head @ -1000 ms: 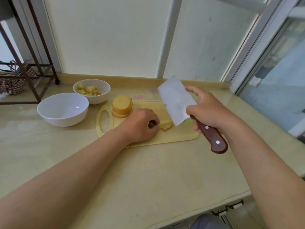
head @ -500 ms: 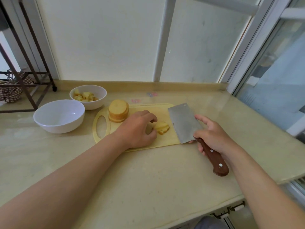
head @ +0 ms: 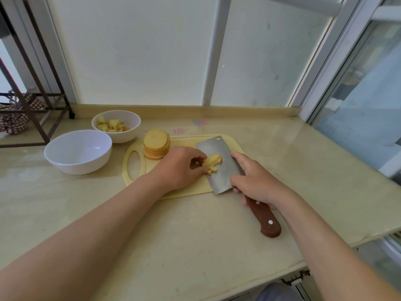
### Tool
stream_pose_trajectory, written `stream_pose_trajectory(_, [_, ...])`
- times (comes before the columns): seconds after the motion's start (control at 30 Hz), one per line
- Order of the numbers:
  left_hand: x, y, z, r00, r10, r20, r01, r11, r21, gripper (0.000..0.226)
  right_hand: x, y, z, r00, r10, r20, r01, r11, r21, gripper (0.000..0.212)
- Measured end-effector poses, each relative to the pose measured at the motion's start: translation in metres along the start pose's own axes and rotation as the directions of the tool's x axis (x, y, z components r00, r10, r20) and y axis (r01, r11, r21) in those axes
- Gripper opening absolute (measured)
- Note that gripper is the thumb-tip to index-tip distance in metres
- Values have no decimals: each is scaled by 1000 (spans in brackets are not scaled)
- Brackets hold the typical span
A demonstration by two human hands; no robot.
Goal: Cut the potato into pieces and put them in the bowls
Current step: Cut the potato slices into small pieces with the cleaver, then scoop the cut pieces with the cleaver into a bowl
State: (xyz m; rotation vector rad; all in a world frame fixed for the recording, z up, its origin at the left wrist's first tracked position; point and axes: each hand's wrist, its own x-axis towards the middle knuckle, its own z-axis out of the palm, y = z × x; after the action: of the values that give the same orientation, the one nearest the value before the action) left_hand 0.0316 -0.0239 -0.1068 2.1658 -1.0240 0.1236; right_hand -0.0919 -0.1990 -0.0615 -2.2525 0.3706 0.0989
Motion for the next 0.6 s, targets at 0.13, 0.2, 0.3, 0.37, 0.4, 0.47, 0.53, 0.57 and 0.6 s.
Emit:
stream_pose_trajectory(0.13, [0,0,1,1000,9,-22,-9,1000,3,23,1,1,2,1000,-1,-21,2,1000,5,60])
stream_pose_trajectory(0.2, [0,2,1,999,19,-28,-19,1000,9,23,0,3,2,1000,-3,-30,4,999,41,61])
stream_pose_trajectory(0.3, [0,2,2,999,31,-30,-31,1000,6,24,0,7,1,999,-1,-45,5,996,94,64])
stream_pose_trajectory(0.37, [1,2,2,999,23,-37,-23,1000,-1,26,2,10,0,998,-1,-55,8,993,119,67])
stream_pose_trajectory(0.4, [1,3,2,999,19,-43,-19,1000,-5,26,3,12,-1,998,1,-62,7,991,136,69])
stream_pose_trajectory(0.47, [3,5,0,998,27,-56,-28,999,-16,24,4,13,-3,997,7,-77,9,979,202,72])
stream_pose_trajectory(0.53, [5,8,-4,998,38,-57,-38,999,-10,22,6,11,-4,996,21,-82,4,955,295,71])
stream_pose_trajectory(0.57, [7,8,-6,998,39,-58,-39,999,-5,22,8,9,-4,996,29,-85,1,942,334,70])
stream_pose_trajectory(0.6, [9,9,-10,997,37,-61,-37,999,1,22,9,5,-4,996,31,-89,3,933,360,69])
